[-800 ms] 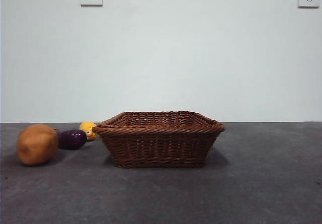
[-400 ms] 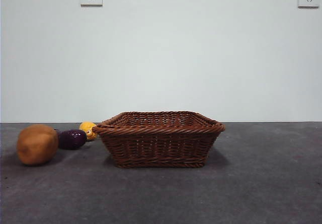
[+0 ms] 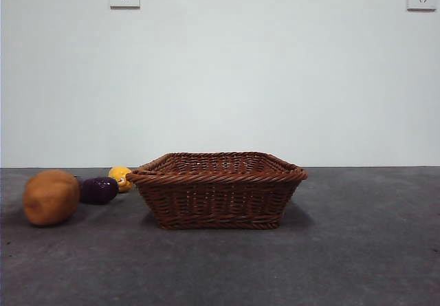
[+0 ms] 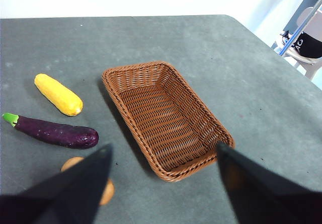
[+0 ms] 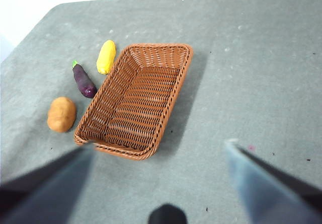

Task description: Help me put the vegetables on the table into the basket

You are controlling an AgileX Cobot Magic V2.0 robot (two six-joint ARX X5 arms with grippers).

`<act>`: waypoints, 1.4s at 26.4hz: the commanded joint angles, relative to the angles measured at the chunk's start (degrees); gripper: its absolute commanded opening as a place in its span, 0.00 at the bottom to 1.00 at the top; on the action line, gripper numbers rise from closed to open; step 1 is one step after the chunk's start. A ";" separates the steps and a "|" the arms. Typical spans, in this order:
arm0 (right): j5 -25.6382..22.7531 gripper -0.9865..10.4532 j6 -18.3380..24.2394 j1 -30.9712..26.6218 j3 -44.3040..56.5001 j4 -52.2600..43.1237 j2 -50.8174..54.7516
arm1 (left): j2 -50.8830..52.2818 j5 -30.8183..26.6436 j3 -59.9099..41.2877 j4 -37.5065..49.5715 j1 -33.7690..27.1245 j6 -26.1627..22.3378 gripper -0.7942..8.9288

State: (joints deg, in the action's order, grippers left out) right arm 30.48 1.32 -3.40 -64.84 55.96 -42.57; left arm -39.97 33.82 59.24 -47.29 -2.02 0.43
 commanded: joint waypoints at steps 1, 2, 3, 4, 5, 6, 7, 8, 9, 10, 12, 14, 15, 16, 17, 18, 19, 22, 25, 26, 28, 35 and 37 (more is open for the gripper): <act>0.94 0.53 0.24 0.07 -0.31 -0.07 -0.52 | -0.48 0.31 0.22 0.15 0.22 -0.48 0.83; 1.31 0.53 0.24 0.07 -0.46 -0.09 -1.11 | -0.72 0.28 0.22 0.17 0.22 -0.48 0.83; 1.66 0.53 0.22 0.07 -0.76 -0.09 -1.88 | -1.09 0.26 0.22 0.22 0.22 -0.48 0.83; 2.64 0.53 0.20 0.09 -1.22 -0.15 -3.02 | -1.51 0.26 0.22 0.22 0.22 -0.48 0.83; 3.30 0.53 0.17 0.28 -1.70 -0.26 -4.22 | -1.88 0.26 0.22 0.22 0.22 -0.48 0.83; 3.41 0.53 -0.24 0.94 -2.54 -0.50 -5.88 | -2.36 0.26 0.22 0.22 0.22 -0.46 0.83; 3.39 0.53 -0.57 1.68 -3.39 -0.74 -7.37 | -2.86 0.26 0.22 0.24 0.22 -0.48 0.83; 3.39 0.53 -1.20 2.86 -4.50 -1.81 -9.90 | -3.43 0.26 0.22 0.24 0.22 -0.46 0.83; 3.28 0.53 -1.27 3.96 -5.55 -2.69 -12.04 | -4.00 0.26 0.22 0.26 0.22 -0.46 0.83; 2.58 0.53 -1.75 5.35 -6.99 -3.74 -14.84 | -4.52 0.28 0.22 0.26 0.22 -0.42 0.83; -0.85 0.53 -3.37 8.61 -10.78 -5.42 -21.51 | -5.25 0.28 0.22 0.28 0.22 0.28 0.83; -3.69 0.53 -4.28 11.50 -15.06 -5.57 -28.81 | -5.60 0.24 0.22 0.83 0.22 0.44 0.83; -4.50 0.53 -4.37 12.63 -17.03 -5.49 -32.30 | -5.81 0.20 0.22 1.16 0.22 0.44 0.83; -5.27 0.53 -5.07 13.90 -19.12 -5.38 -36.13 | -5.97 0.20 0.22 1.53 0.22 0.50 0.83; -6.16 0.53 -5.46 15.32 -21.11 -5.42 -39.91 | -6.19 0.22 0.22 1.92 0.22 0.74 0.83; -7.15 0.53 -5.64 16.68 -22.86 -5.55 -43.50 | -6.29 0.22 0.22 2.08 0.22 0.85 0.83; -8.61 0.53 -5.79 17.81 -24.44 -5.55 -46.88 | -6.34 0.20 0.22 2.12 0.22 0.85 0.83; -10.60 0.53 -5.81 20.20 -27.76 -5.81 -56.13 | -6.73 0.02 0.22 2.12 0.22 0.87 0.83; -12.94 0.53 -7.26 21.94 -28.98 -8.22 -63.63 | -7.10 0.02 0.22 2.14 0.22 0.87 0.83; -13.62 0.52 -7.30 22.27 -28.98 -9.20 -65.53 | -7.17 -0.15 0.22 2.14 0.22 0.92 0.83; -13.60 0.52 -7.45 22.71 -29.00 -10.36 -68.94 | -7.34 -0.83 0.22 2.12 0.22 1.07 0.83; -14.56 0.44 -8.79 24.04 -29.00 -14.47 -75.71 | -9.94 -0.85 0.22 2.32 0.22 1.07 0.83; -14.88 0.37 -8.83 24.06 -29.00 -14.36 -76.61 | -11.15 -1.31 0.22 2.32 0.22 1.07 0.83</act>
State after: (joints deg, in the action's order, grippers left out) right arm 15.81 -7.09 20.58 -93.65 41.85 -118.28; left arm -51.18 32.32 59.24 -45.36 -2.00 1.13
